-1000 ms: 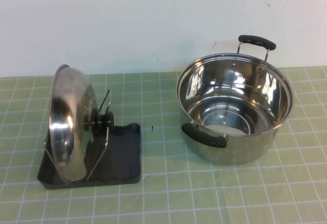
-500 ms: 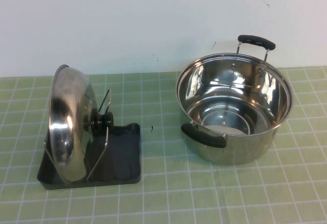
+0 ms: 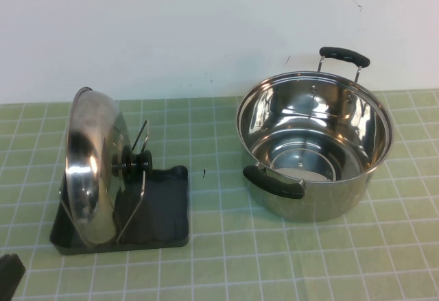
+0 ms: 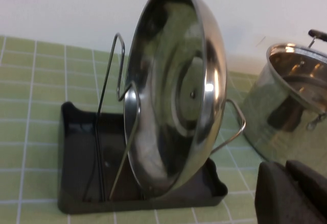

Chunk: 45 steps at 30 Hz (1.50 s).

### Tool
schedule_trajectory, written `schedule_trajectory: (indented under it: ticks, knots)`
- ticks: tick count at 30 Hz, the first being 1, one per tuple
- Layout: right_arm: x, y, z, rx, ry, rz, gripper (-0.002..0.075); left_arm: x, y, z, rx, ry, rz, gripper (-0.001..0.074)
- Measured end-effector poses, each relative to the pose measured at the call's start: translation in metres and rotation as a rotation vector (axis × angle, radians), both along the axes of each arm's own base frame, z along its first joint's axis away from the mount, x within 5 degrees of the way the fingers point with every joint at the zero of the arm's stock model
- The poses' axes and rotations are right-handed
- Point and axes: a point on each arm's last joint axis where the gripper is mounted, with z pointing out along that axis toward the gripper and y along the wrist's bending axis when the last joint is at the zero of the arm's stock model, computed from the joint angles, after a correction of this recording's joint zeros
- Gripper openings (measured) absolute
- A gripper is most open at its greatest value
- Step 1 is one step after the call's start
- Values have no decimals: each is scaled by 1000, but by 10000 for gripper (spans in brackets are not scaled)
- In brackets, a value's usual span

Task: Put pot lid on rack

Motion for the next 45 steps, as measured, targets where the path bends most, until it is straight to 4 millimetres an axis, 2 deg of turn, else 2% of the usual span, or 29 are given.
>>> schedule_trajectory:
  ticks: [9,20,28,32,35,39,45]
  knots:
    - [0,0,0,-2,4,-3,-1,1,-1,-17,0,69,-17,-1]
    - [0,0,0,-2,2,-3,-1,0,-1,-21,3,75,-18,-1]
    - [0,0,0,-2,2,-3,-1,4,18,-36,317,-104,136,-1]
    - [0,0,0,-2,2,-3,-1,-3,20,-51,369,-166,155,-1]
    - [0,0,0,-5,1,-1,-1,-4,21,-66,407,-151,156,-1]
    - [0,-1,0,-7,0,-1,-1,-4,23,-83,390,-62,167,-1]
    - [0,-1,0,-7,0,-1,-1,-5,25,-86,285,-11,208,-1]
